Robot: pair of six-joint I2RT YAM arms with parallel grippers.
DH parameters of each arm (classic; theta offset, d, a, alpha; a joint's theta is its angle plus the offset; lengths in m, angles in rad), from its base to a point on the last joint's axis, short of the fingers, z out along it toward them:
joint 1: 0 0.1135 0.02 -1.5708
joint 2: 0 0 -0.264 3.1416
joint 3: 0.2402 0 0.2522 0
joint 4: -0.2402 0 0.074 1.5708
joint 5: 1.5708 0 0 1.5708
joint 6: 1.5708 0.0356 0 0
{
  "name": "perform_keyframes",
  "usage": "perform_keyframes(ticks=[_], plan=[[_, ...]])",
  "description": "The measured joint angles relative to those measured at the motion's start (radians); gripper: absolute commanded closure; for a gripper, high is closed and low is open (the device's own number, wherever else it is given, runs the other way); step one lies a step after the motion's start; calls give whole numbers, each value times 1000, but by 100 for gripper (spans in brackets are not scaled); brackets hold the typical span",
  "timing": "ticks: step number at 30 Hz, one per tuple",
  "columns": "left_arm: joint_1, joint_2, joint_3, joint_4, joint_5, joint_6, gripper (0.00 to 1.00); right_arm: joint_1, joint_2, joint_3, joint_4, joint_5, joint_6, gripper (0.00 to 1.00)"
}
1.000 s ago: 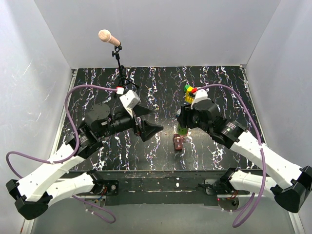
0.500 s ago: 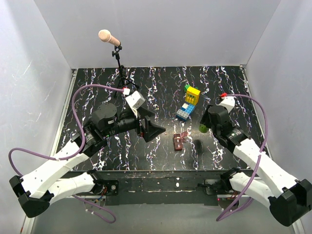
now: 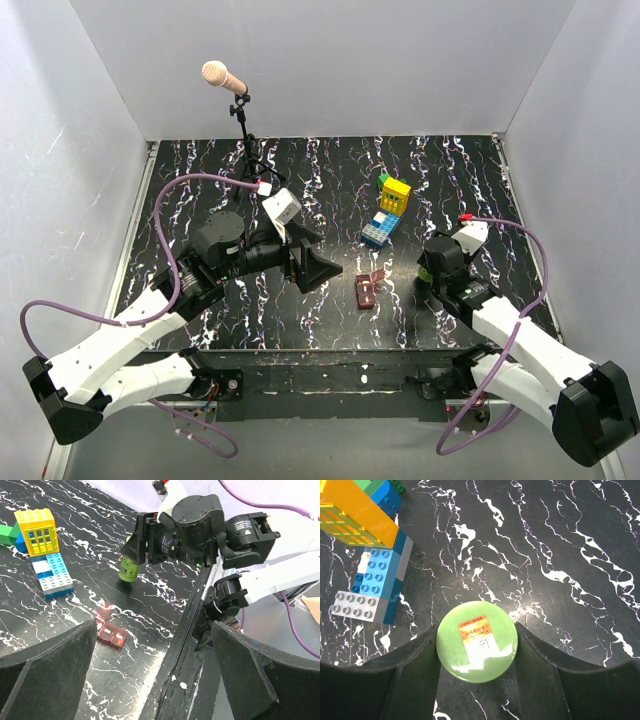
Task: Sort the pills into containers
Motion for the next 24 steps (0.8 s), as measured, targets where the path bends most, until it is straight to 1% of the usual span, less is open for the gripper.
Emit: perform_keyframes(ticks=[5, 8, 15, 17, 20, 21, 24], plan=[[0, 1, -1, 13, 7, -5, 2, 0, 62, -4, 65, 27, -23, 99], [0, 1, -2, 16, 8, -5, 2, 0, 64, -16, 105, 37, -50, 98], [0, 3, -4, 22, 10, -5, 2, 0, 70, -60, 180, 37, -100, 94], [0, 4, -4, 22, 10, -4, 2, 0, 85, -61, 182, 35, -102, 91], [0, 5, -4, 22, 11, -4, 2, 0, 116, -60, 181, 34, -101, 84], [0, 6, -4, 21, 11, -4, 2, 0, 126, -59, 178, 31, -101, 79], [0, 6, -4, 21, 11, -4, 2, 0, 143, -45, 170, 27, -97, 53]])
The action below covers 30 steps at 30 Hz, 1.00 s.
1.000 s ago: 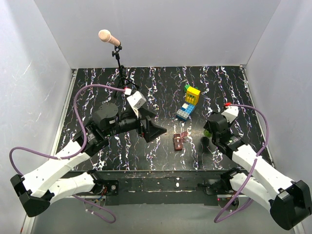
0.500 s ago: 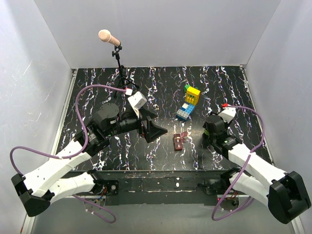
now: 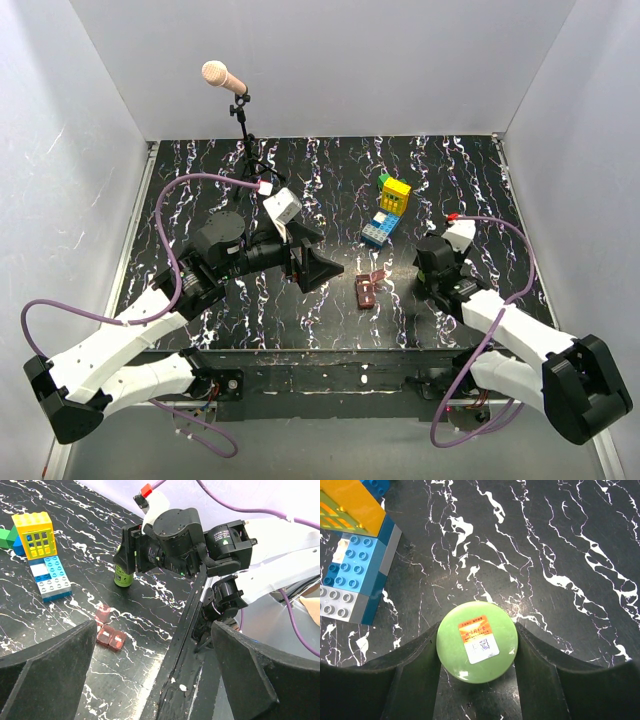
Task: Sort the pills into containers
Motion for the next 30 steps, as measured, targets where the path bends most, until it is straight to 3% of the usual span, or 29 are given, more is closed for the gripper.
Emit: perform_keyframes(ticks=[4, 14, 30], plan=[[0, 0, 0, 0, 0, 1, 2, 0, 11, 30, -59, -7, 33, 18], [0, 0, 0, -15, -8, 0, 2, 0, -3, 119, -206, -8, 108, 13], [0, 68, 1, -58, -146, -89, 2, 0, -199, 264, -375, -125, 108, 10]])
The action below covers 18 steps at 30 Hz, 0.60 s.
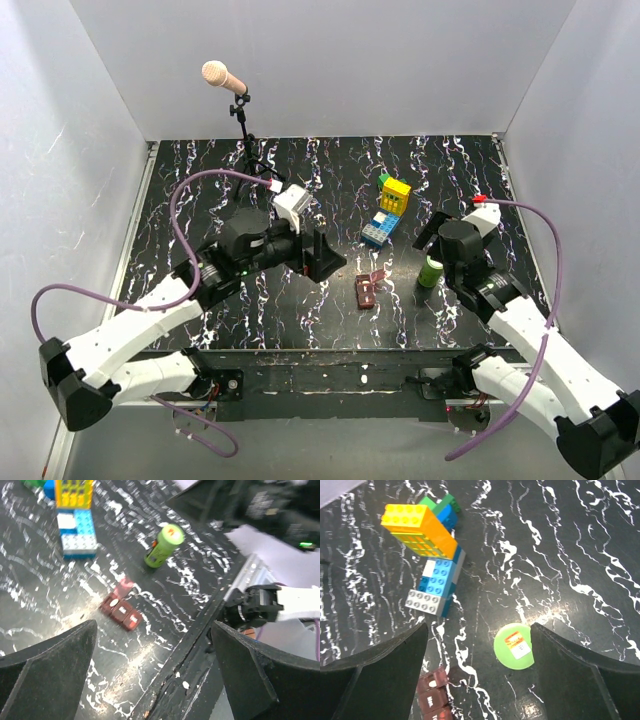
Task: Sort the pills into containers
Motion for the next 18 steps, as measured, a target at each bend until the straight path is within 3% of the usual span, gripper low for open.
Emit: perform_keyframes(ticks=[9, 13, 18], plan=[[14, 188, 5, -114, -150, -131, 2, 0, -69, 71, -60, -182, -53, 9], [39, 240, 4, -131, -150, -188, 2, 0, -71, 84, -66, -276, -74, 16], [92, 299, -23, -103, -101, -262, 2, 0, -41, 115, -85, -422, -85, 16]])
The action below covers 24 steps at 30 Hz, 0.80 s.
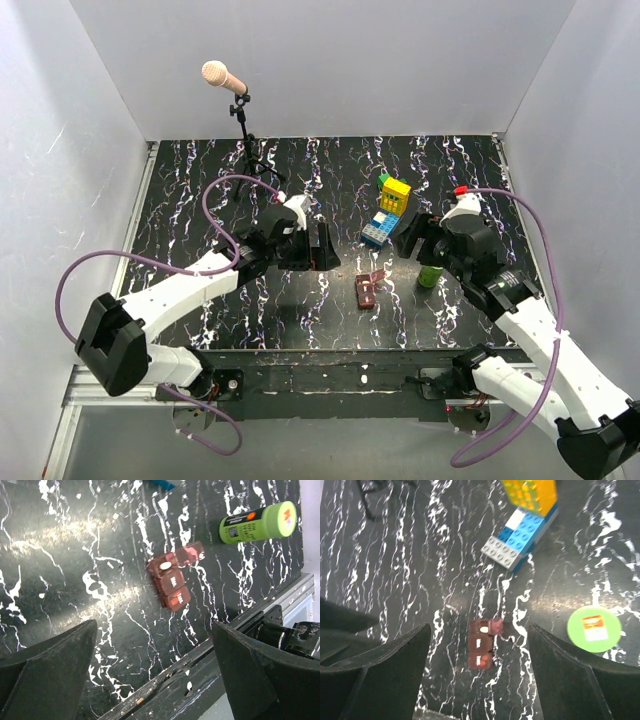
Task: Sort the pills into containers
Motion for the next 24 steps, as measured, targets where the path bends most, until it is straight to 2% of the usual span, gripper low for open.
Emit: perform_keyframes(ticks=[7, 14, 16, 24], plan=[[49, 57, -109, 102, 98, -102, 2, 0, 65, 1, -2, -156, 7, 16], [49, 177, -164, 255, 198, -194, 8, 0, 179, -42, 14, -271, 46, 17], [49, 212, -178, 301, 220, -218, 11, 0, 198, -59, 18, -286, 60, 21], [43, 345, -180, 428, 262, -268, 13, 0, 246, -140, 54, -354, 115, 27]])
